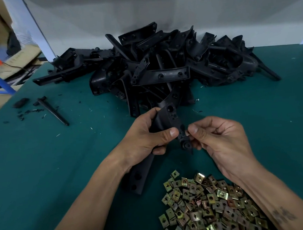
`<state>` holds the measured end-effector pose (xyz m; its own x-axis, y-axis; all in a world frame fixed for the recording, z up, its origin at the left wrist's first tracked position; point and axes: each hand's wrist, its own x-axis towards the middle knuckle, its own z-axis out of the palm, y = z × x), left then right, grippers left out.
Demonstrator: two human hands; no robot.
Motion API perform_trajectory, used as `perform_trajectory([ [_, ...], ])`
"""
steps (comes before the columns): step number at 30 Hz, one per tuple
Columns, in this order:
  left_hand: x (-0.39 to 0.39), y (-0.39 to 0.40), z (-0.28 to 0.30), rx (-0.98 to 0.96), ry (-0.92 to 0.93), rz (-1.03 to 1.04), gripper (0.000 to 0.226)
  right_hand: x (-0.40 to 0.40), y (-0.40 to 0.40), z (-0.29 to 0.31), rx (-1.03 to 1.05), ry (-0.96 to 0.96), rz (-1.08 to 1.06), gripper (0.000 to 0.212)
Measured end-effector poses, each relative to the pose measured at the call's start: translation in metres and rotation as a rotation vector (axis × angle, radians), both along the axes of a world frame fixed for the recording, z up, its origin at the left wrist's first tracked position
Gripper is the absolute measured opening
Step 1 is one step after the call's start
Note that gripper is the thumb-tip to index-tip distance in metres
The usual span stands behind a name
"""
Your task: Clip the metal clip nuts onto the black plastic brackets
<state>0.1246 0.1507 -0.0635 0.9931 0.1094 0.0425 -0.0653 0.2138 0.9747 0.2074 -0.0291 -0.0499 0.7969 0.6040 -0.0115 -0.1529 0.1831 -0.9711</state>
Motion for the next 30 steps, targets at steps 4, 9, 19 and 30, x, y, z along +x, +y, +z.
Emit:
perform_trajectory([
  [4, 0.0, 0.0, 0.001, 0.005, 0.001, 0.012, 0.031, -0.002, 0.0, -0.002, -0.033, -0.038, 0.021, 0.019],
  [9, 0.0, 0.001, -0.001, -0.008, 0.02, 0.049, 0.042, -0.004, -0.003, -0.001, 0.011, -0.032, 0.028, 0.027],
  [19, -0.001, -0.001, 0.004, -0.016, 0.022, 0.053, 0.044, -0.01, -0.01, -0.004, -0.113, -0.324, 0.081, 0.042],
  [30, 0.0, 0.0, 0.001, -0.042, 0.028, 0.021, 0.045, -0.008, -0.007, -0.003, -0.365, -0.748, 0.018, 0.036],
])
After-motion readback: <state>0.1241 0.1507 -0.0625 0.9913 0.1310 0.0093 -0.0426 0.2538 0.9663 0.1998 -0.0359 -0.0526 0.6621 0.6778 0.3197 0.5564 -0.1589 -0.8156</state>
